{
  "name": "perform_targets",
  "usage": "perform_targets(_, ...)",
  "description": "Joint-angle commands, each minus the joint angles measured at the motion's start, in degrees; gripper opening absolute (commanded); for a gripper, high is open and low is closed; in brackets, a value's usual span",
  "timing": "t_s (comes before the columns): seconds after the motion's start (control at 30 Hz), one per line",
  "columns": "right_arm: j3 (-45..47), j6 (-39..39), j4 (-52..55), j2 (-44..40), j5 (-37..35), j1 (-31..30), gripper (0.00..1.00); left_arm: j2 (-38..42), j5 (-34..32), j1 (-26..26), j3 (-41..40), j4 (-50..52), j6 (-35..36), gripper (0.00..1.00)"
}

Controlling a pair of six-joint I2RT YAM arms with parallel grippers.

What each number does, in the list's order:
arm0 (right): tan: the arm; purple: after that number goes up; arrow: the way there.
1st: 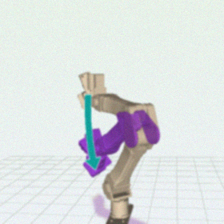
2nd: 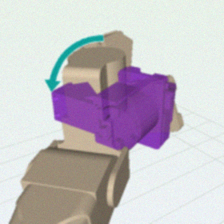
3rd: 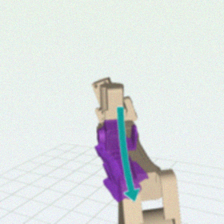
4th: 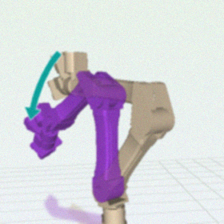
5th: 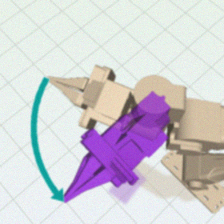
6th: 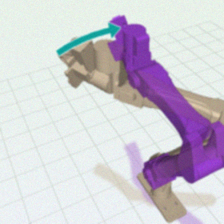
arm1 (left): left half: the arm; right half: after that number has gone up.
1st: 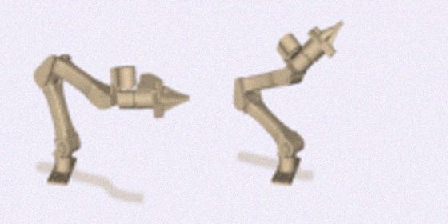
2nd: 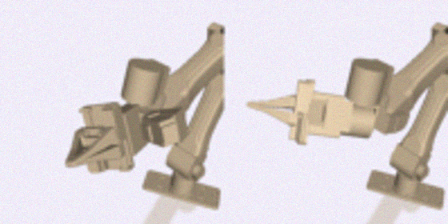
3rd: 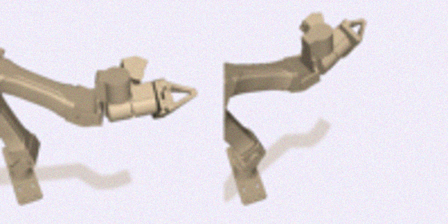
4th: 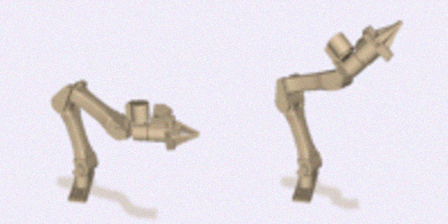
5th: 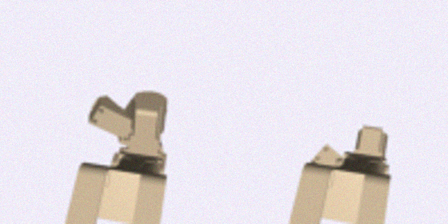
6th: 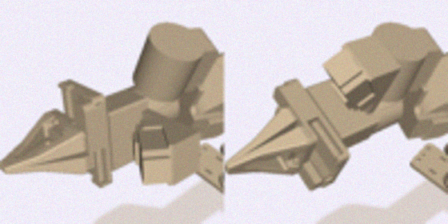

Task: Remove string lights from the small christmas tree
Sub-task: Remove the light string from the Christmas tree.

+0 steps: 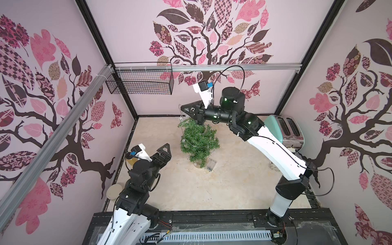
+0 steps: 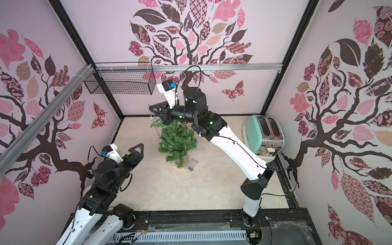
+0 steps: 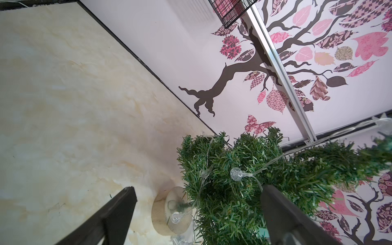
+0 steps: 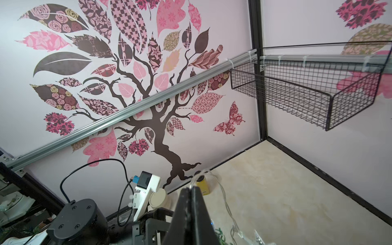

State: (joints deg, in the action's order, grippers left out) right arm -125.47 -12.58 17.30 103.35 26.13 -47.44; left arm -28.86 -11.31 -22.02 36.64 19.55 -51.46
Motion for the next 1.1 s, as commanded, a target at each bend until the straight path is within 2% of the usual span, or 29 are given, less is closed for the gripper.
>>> perform_targets(0.0, -7.8, -1.1, 2.8, 3.2, 3.4, -1.6, 0.0, 1.0, 0.0, 0.1, 2.2, 1.1, 1.8, 0.98)
perform_targets(0.17, -16.6, 1.9, 10.1, 9.0, 4.2, -5.1, 0.0, 2.6, -2.3, 0.1, 3.1, 3.7, 2.2, 0.98)
perform_targets(0.4, -9.5, 4.3, 8.7, 3.7, 2.4, -9.3, 0.0, 4.9, -6.8, 0.2, 4.3, 7.7, 2.1, 0.98)
perform_targets(0.6, 14.6, 3.6, -2.3, -12.1, -2.4, -10.3, 0.0, 6.3, -7.9, 0.2, 4.8, 8.8, 1.9, 0.98)
perform_targets(0.7, 22.1, 3.6, -4.9, -19.4, -5.4, -10.4, 0.0, 6.2, -7.3, 0.2, 5.0, 7.9, 2.2, 0.98)
perform_targets(0.9, 28.4, 5.3, -3.8, -30.4, -13.7, -10.4, 0.0, 3.0, -3.9, 0.2, 7.0, 5.8, 3.4, 0.98)
perform_targets(1.0, 28.2, 7.0, -2.6, -34.0, -19.8, -10.3, 0.0, 1.6, -2.8, 0.3, 7.7, 5.0, 3.3, 0.98)
perform_targets(1.07, 26.8, 8.0, -1.0, -35.0, -22.7, -10.3, 0.0, 1.0, 1.0, 0.4, 7.5, 2.0, 4.5, 0.98)
